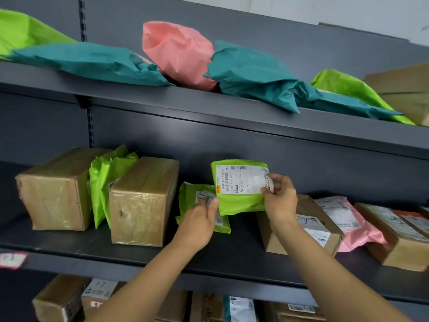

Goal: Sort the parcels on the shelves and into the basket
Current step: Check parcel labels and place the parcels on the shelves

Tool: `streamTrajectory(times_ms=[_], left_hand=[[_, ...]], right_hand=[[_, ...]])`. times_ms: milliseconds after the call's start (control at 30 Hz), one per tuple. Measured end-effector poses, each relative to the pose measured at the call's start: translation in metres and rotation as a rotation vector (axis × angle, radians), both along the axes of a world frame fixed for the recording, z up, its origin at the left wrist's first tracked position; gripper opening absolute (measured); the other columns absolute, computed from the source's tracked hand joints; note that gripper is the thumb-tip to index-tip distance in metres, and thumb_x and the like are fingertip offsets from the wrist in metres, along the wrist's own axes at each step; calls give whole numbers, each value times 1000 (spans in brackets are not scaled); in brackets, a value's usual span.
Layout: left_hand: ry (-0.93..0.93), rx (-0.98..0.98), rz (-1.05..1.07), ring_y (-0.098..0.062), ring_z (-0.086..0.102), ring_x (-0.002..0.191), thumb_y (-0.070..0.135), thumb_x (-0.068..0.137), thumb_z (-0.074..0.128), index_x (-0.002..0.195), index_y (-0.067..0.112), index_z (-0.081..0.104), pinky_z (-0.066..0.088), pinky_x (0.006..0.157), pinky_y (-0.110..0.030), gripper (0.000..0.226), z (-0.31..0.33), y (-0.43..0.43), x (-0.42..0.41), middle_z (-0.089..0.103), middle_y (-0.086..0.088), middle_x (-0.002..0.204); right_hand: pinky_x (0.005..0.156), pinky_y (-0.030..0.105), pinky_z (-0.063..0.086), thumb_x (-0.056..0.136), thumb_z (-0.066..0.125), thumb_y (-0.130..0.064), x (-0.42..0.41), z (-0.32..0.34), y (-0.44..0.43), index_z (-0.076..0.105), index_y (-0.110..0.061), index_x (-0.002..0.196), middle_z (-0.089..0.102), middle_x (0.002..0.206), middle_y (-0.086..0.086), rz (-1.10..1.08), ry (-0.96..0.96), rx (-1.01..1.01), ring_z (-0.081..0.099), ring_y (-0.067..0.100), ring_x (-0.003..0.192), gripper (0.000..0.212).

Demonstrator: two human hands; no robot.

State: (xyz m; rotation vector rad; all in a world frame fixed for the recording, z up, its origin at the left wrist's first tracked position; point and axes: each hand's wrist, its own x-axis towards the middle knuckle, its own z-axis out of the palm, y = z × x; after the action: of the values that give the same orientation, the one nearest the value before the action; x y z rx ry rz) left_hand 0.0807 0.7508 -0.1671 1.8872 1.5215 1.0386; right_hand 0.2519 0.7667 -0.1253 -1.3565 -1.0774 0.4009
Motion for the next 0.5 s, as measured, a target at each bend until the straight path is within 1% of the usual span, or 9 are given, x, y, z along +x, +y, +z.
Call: streamTrajectory(times_ms=[67, 100, 133, 200, 267, 333, 400, 467, 500], left_hand=[[-434, -127, -108, -9, 58, 97, 55, 94, 33, 107, 28, 56, 45, 86, -29, 37, 12, -7, 7, 62, 11, 104], [-614, -200, -146, -6, 59, 99, 54, 92, 43, 104, 31, 58, 48, 88, -31, 30, 14, -7, 11, 64, 13, 106], [-731, -236, -142, -7, 62, 99, 49, 89, 54, 104, 30, 59, 53, 88, -35, 24, 14, -5, 14, 66, 11, 108], [-788, -172, -24, -12, 64, 97, 28, 86, 68, 106, 22, 59, 56, 84, -38, 23, 11, 0, 17, 67, 2, 112], [-690, -18, 97, -15, 64, 95, 14, 83, 70, 101, 18, 58, 54, 84, -34, 22, 9, 7, 13, 68, -2, 108], [-492, 144, 139, -17, 64, 91, 11, 83, 69, 102, 15, 60, 51, 80, -29, 22, 10, 9, 6, 69, -1, 101], [-257, 313, 137, -20, 64, 87, 9, 84, 67, 107, 15, 64, 50, 77, -29, 24, 10, 9, -1, 70, -2, 95], [-67, 537, 87, -23, 65, 90, -2, 81, 64, 110, 15, 68, 48, 81, -29, 34, 8, 6, -5, 71, -5, 98], [2, 643, 52, -24, 65, 94, -10, 76, 63, 110, 14, 69, 47, 85, -28, 42, 6, 6, -6, 71, -6, 102]], right_hand=[[81, 36, 51, 87, 58, 2, -5, -2, -1, 53, -26, 101, 61, 85, -3, 35, 31, -10, 63, 23, 89, 32], [81, 38, 52, 86, 59, 3, -7, -3, -2, 53, -29, 97, 61, 85, -1, 61, 28, -15, 63, 23, 88, 34], [81, 39, 53, 85, 61, 3, -9, -5, -2, 53, -33, 93, 62, 86, 1, 95, 19, -23, 64, 23, 87, 38], [79, 35, 53, 82, 63, 4, -13, -10, -3, 53, -35, 92, 62, 94, 8, 165, -25, -55, 64, 24, 85, 41], [82, 28, 49, 80, 66, 2, -13, -11, -5, 57, -29, 102, 54, 112, 11, 164, -114, -98, 61, 18, 87, 39], [94, 23, 41, 79, 69, 0, -10, -4, -12, 54, -22, 123, 38, 122, 5, 113, -212, -125, 53, 15, 102, 51], [106, 25, 33, 78, 70, 0, -7, 5, -19, 40, -20, 139, 29, 129, 4, 107, -305, -73, 42, 16, 119, 71], [109, 33, 34, 75, 72, 4, -4, 10, -23, 29, -20, 146, 23, 140, 3, 152, -413, 32, 34, 16, 130, 86], [109, 35, 36, 73, 71, 7, -2, 10, -23, 28, -20, 147, 23, 142, 2, 173, -483, 86, 32, 16, 133, 89]])
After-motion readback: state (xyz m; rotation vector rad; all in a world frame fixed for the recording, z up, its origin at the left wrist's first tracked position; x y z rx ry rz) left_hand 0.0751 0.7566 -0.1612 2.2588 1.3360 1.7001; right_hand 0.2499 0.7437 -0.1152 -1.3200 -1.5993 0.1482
